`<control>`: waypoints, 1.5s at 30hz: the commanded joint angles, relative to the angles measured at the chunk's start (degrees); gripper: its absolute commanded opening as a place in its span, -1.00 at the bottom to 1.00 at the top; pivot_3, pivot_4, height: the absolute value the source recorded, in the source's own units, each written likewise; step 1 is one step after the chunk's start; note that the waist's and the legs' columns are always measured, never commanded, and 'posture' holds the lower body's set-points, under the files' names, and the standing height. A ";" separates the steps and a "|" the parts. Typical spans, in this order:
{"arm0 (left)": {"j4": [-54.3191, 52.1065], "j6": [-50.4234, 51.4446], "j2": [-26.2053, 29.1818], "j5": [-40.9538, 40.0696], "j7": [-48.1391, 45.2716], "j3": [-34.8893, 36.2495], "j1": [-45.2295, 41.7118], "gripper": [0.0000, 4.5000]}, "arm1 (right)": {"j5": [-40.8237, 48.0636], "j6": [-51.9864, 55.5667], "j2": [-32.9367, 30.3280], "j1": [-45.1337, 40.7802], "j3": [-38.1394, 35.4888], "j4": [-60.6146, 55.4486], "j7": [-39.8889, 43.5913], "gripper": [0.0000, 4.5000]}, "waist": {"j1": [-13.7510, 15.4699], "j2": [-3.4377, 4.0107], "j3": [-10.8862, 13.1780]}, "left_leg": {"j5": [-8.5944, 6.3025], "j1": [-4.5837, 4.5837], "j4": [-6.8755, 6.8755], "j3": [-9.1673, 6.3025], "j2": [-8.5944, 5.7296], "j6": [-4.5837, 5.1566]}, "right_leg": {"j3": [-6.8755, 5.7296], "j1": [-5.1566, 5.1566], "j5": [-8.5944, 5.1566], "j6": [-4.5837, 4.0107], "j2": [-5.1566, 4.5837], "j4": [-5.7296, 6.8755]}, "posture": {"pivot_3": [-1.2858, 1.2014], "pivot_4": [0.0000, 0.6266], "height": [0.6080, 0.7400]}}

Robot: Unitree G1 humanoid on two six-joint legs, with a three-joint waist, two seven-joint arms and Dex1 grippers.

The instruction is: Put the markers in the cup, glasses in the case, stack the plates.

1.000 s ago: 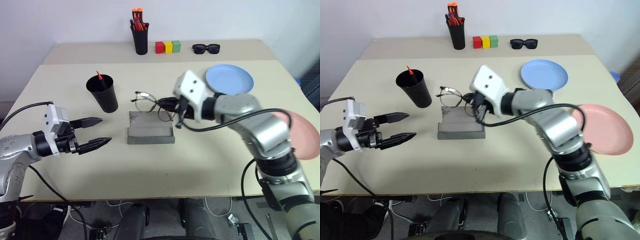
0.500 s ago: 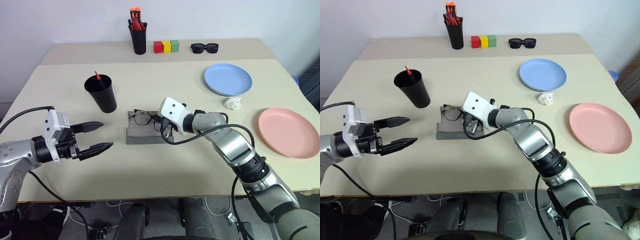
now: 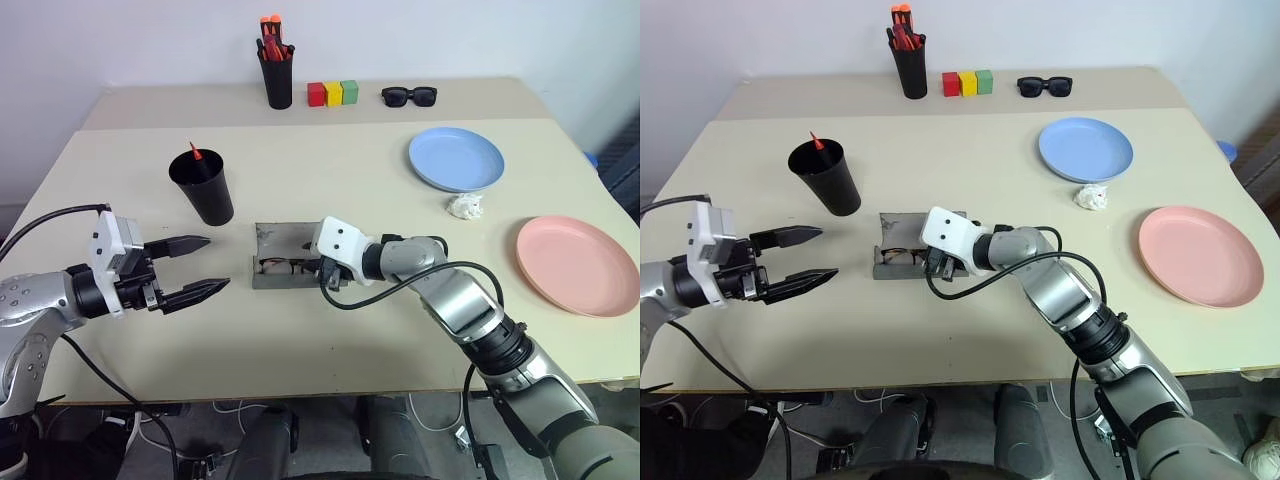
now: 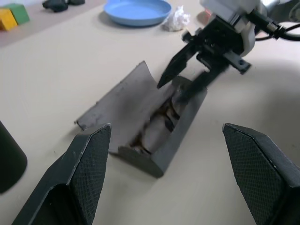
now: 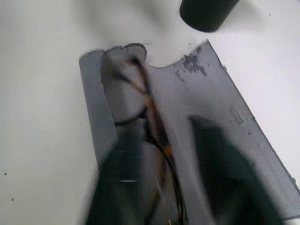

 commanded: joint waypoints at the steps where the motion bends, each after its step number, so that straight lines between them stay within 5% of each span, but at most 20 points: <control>1: -0.71 -0.90 0.32 0.27 -0.09 -0.18 -0.50 0.74 | 0.67 -1.34 0.63 -0.74 -2.90 -1.12 0.61 0.53 | -0.02 0.00 0.00 | 0.00 0.00 0.00 0.00 0.00 0.00 | 0.00 0.00 0.00 0.00 0.00 0.00 | 0.03 -0.52 1.00; 3: -0.48 -1.27 0.12 0.58 0.15 -0.39 -0.76 0.74 | 1.20 -1.42 1.28 -0.69 -4.59 -1.33 -0.10 0.98 | 0.02 0.00 0.00 | 0.00 0.00 0.00 0.00 0.00 0.00 | 0.00 0.00 0.00 0.00 0.00 0.00 | 0.03 -0.52 1.00; 11: 1.60 -2.14 -3.24 4.19 5.99 -4.25 -6.05 0.74 | 20.01 6.37 9.68 0.29 -25.14 -5.90 -2.14 0.98 | 0.31 0.01 -0.01 | 0.02 0.00 0.00 -0.08 0.00 -0.04 | -0.01 0.01 0.03 -0.03 0.02 0.02 | 0.03 -0.52 1.00; 16: -0.87 -0.07 -9.75 4.12 12.98 -8.94 -11.16 0.74 | 28.53 4.25 2.69 8.76 -34.67 -10.02 5.01 0.98 | 0.80 -0.05 -0.04 | 0.01 -0.02 0.02 -0.18 -0.05 -0.02 | -0.08 0.14 0.04 -0.02 -0.01 -0.08 | 0.03 -0.52 1.00; 20: 6.23 -2.50 -12.34 11.90 19.33 -12.85 -19.56 -0.09 | 29.80 1.75 -5.26 18.20 -34.67 -14.63 11.35 1.00 | 0.60 0.01 -0.04 | 0.02 0.01 0.03 -0.15 -0.04 -0.03 | -0.09 0.13 0.04 -0.02 0.00 0.01 | 0.03 -0.52 1.00; 24: 15.18 -3.04 -16.14 20.44 25.04 -19.42 -28.15 -0.97 | 32.06 1.27 -6.79 22.09 -34.73 -17.97 11.34 1.00 | -0.24 0.06 -0.07 | 0.04 0.24 0.03 0.02 0.02 -0.03 | 0.01 0.28 0.05 -0.02 0.07 0.03 | 0.03 -0.52 1.00; 34: 28.14 1.55 -24.39 25.40 26.45 -25.93 -38.68 -0.97 | 28.87 -2.86 -6.04 23.30 -32.02 -18.39 5.76 1.00 | 0.50 -0.02 -0.05 | 0.05 0.38 0.10 0.02 -0.02 -0.05 | 0.04 0.49 0.08 0.01 0.05 -0.04 | 0.03 -0.52 1.00; 45: 27.89 15.08 -24.35 21.09 18.96 -25.11 -40.48 -0.97 | 28.77 -4.56 -4.82 24.07 -29.45 -18.73 3.05 1.00 | 0.36 -0.01 -0.05 | 0.05 0.36 0.10 -0.02 -0.02 -0.05 | 0.03 0.45 0.09 0.04 0.04 -0.01 | 0.03 -0.52 1.00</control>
